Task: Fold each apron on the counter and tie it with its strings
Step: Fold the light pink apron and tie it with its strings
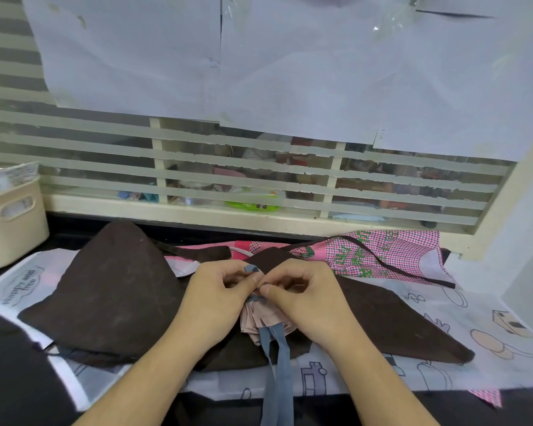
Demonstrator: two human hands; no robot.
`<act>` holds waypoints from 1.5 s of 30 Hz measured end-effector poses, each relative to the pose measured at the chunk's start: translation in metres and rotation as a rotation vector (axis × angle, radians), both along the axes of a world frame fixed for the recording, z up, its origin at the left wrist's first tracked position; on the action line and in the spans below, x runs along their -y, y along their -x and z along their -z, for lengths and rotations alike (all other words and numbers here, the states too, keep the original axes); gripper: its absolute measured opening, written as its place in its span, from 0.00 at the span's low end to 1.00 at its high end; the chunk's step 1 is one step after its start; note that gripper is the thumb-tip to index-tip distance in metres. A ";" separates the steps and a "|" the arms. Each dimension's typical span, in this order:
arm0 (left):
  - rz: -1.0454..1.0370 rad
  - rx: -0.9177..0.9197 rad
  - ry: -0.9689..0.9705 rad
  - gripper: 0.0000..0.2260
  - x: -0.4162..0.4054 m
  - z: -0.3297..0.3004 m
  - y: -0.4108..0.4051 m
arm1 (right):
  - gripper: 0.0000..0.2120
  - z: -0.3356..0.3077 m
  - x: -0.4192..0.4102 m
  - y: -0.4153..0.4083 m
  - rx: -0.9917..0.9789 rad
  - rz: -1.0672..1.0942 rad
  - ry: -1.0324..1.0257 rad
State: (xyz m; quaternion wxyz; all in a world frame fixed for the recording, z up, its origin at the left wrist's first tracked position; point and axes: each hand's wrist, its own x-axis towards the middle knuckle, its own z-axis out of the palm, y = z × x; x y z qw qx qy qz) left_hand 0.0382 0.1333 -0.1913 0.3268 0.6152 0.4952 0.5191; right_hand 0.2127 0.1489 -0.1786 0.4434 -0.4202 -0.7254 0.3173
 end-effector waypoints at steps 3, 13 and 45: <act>0.030 0.021 0.023 0.08 -0.001 -0.001 0.002 | 0.09 0.001 -0.001 -0.002 0.106 -0.009 -0.102; -0.030 -0.136 -0.033 0.11 0.001 -0.004 0.003 | 0.06 -0.001 0.000 -0.003 0.070 0.017 0.003; -0.041 -0.198 -0.141 0.11 0.001 0.001 0.002 | 0.06 -0.005 -0.002 -0.010 0.189 -0.041 0.175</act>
